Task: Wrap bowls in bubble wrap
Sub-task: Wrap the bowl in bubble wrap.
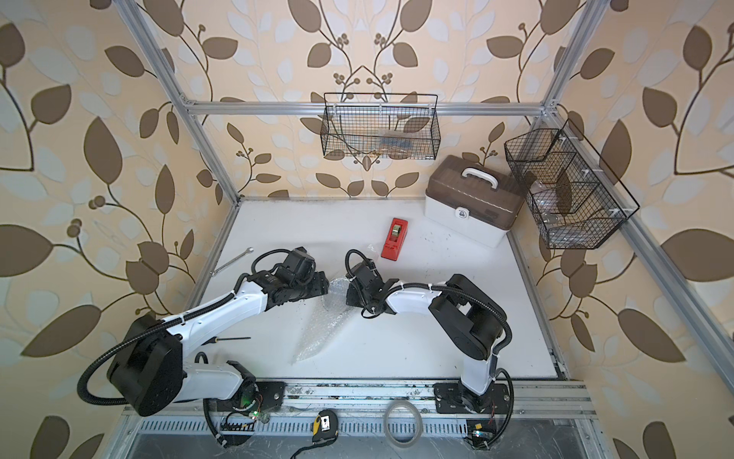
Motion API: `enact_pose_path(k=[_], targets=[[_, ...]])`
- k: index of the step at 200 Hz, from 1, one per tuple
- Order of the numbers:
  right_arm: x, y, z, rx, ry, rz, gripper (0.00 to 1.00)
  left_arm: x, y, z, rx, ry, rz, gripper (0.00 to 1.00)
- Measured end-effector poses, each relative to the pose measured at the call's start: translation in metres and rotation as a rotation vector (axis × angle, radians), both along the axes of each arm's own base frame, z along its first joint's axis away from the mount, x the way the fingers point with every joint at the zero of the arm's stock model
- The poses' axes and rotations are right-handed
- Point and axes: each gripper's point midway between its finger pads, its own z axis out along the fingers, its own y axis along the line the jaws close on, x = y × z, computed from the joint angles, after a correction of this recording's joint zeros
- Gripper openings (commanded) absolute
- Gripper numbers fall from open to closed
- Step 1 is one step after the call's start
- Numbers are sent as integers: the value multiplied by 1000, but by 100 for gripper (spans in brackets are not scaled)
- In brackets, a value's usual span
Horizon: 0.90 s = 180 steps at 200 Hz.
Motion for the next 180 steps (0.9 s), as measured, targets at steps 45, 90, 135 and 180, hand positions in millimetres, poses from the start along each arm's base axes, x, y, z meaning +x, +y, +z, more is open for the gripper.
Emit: enact_pose_path(k=[45, 90, 135, 180], targets=[[1, 1, 0, -3, 1, 3, 6, 2, -22, -22, -53, 53, -81, 55], [1, 2, 0, -5, 0, 6, 6, -5, -23, -42, -58, 91, -95, 43], [2, 1, 0, -4, 0, 4, 9, 0, -29, -53, -72, 98, -103, 21], [9, -4, 1, -8, -10, -15, 21, 1, -28, -60, -70, 112, -121, 7]])
